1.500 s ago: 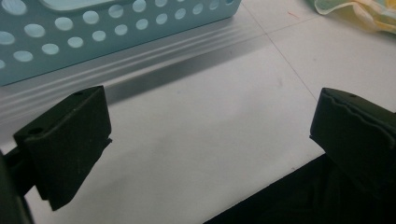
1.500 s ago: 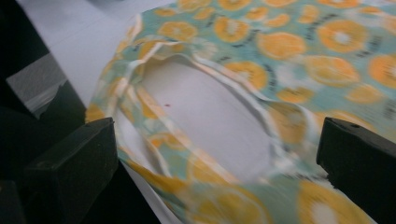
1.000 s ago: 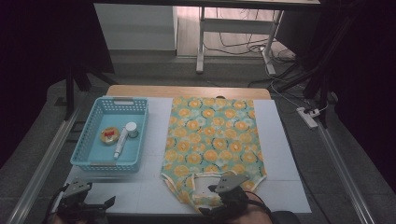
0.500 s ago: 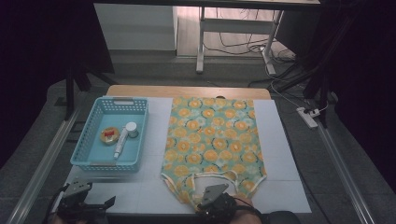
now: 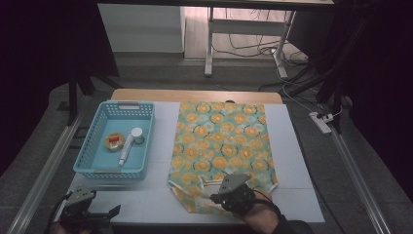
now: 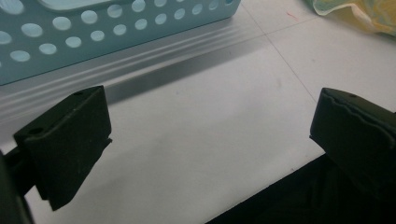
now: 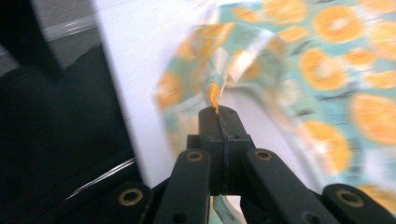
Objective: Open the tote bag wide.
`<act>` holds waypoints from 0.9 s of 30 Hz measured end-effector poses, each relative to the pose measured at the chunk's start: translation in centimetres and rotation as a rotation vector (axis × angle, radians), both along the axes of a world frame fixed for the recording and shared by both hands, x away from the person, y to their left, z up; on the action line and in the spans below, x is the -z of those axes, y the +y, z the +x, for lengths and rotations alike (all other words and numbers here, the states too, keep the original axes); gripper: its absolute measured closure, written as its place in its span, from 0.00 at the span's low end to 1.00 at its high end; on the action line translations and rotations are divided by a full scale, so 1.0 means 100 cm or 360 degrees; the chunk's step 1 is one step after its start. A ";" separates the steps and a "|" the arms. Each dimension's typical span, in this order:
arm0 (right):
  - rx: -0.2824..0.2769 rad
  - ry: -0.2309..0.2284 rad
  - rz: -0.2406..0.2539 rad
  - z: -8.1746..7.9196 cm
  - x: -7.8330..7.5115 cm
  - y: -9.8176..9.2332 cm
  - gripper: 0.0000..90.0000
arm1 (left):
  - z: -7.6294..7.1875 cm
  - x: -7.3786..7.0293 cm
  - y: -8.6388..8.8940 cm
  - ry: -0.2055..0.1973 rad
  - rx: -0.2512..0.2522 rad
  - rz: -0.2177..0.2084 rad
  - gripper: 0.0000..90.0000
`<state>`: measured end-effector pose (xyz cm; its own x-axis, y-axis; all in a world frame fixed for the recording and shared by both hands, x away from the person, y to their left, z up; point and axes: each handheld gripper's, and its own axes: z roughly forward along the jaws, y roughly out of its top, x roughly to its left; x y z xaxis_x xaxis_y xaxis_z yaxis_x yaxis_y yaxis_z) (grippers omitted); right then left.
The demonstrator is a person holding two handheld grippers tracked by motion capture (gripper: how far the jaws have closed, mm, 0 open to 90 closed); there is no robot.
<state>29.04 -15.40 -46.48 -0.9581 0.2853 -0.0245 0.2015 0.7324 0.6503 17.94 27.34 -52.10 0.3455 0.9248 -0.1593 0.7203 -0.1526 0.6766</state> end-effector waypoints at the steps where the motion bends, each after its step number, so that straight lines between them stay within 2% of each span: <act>1: 0.0027 -0.0011 0.0005 0.006 -0.002 0.000 1.00 | 0.000 0.000 0.000 0.0000 0.0000 -0.0001 0.00; 2: 0.0027 -0.0011 0.0005 0.006 -0.002 0.000 1.00 | 0.000 0.000 0.000 0.0000 0.0000 -0.0001 0.00; 3: 0.0079 -0.0033 0.0008 0.019 -0.004 -0.001 1.00 | 0.000 0.000 0.000 0.0000 0.0001 -0.0002 0.00; 4: 0.0079 -0.0033 0.0008 0.019 -0.004 -0.001 1.00 | 0.000 0.000 0.000 0.0000 0.0001 -0.0001 0.00; 6: 0.0159 -0.0049 0.0012 0.039 -0.004 -0.001 1.00 | 0.000 0.000 0.000 0.0000 0.0001 -0.0002 0.00; 7: 0.0159 -0.0049 0.0012 0.039 -0.004 -0.001 1.00 | 0.000 0.000 0.000 0.0001 0.0001 -0.0004 0.00; 11: 0.0202 -0.0029 -0.0014 0.063 0.006 0.003 1.00 | 0.000 0.000 0.001 0.0002 0.0001 -0.0010 0.00; 15: 0.0203 0.0004 -0.0032 0.071 0.015 0.010 1.00 | 0.000 0.000 0.001 0.0002 0.0002 -0.0010 0.00; 19: 0.0174 0.0038 -0.0074 0.081 0.032 0.022 1.00 | 0.000 0.000 0.001 0.0003 0.0002 -0.0011 0.00; 21: 0.0168 0.0055 -0.0077 0.083 0.034 0.024 1.00 | 0.000 0.000 0.001 0.0003 0.0002 -0.0014 0.00; 26: 0.0149 0.0138 -0.0048 0.087 0.044 0.031 0.83 | 0.000 0.000 0.001 0.0001 0.0002 -0.0018 0.00; 27: 0.0149 0.0138 -0.0048 0.087 0.044 0.031 0.83 | 0.000 0.000 0.001 0.0001 0.0002 -0.0018 0.00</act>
<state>37.71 -12.29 -50.87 -0.9262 0.3740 0.0476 0.3246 0.7267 0.6054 17.95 27.46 -52.11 0.3467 0.9224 -0.1700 0.7205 -0.1459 0.6779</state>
